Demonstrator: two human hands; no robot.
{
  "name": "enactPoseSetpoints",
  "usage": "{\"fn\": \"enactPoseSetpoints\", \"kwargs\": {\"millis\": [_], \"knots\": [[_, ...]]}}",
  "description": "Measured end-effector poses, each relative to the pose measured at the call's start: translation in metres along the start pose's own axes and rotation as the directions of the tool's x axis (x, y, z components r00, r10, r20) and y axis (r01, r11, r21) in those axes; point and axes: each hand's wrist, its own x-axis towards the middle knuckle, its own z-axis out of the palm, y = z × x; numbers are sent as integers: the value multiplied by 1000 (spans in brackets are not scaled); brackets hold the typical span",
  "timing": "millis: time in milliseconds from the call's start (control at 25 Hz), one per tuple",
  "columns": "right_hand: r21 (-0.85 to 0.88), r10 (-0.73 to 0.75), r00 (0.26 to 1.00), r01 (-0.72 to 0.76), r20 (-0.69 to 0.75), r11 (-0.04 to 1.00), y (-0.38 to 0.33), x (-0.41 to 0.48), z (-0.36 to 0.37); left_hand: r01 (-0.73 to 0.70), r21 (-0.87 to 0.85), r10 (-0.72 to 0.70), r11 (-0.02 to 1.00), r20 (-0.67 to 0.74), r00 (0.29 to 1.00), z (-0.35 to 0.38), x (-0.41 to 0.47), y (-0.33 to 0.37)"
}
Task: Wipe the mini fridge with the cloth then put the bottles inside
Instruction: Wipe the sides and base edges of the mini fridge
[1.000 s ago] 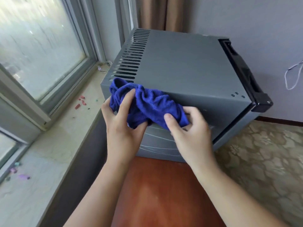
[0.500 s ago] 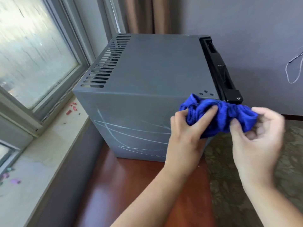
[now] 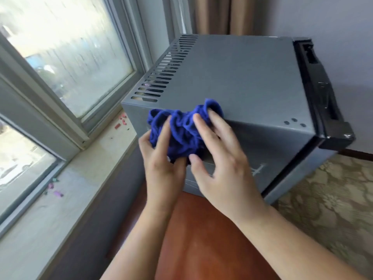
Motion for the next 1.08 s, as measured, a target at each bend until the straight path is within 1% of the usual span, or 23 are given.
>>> {"fn": "enactPoseSetpoints", "kwargs": {"millis": [40,120,200,360,440,480,560,680,760,840,960,1080], "knots": [[18,-26,998,25,61,1000,-5,12,14,41,4,-41,999,-30,999,-12,12,-9],[48,-65,991,60,118,997,-13,33,37,84,11,-83,996,-48,995,-30,29,-23],[54,-72,990,65,123,996,-19,47,55,86,5,-85,996,-55,995,-38,34,-29],[3,-99,987,100,129,995,-19,44,72,126,-8,-125,992,-151,981,-25,28,-31],[-15,-119,978,123,171,992,-11,37,81,148,-6,-147,989,-171,974,-20,23,-46],[-26,-123,970,131,208,991,-6,33,87,193,-28,-195,981,-178,965,-17,19,-59],[-54,-101,949,123,298,991,6,21,104,323,-27,-323,946,-167,932,-10,5,-90],[-108,-22,900,77,436,991,37,-12,129,462,9,-459,887,-96,883,7,-30,-133],[-141,34,846,49,532,989,66,-37,139,528,59,-525,847,-59,849,20,-53,-157],[-182,81,790,40,608,983,90,-58,143,577,62,-578,815,0,816,32,-73,-174],[-244,139,754,30,643,969,106,-80,150,636,28,-636,771,52,770,45,-90,-188],[-261,157,736,28,658,965,104,-86,150,679,7,-678,734,59,732,46,-95,-180]]}}
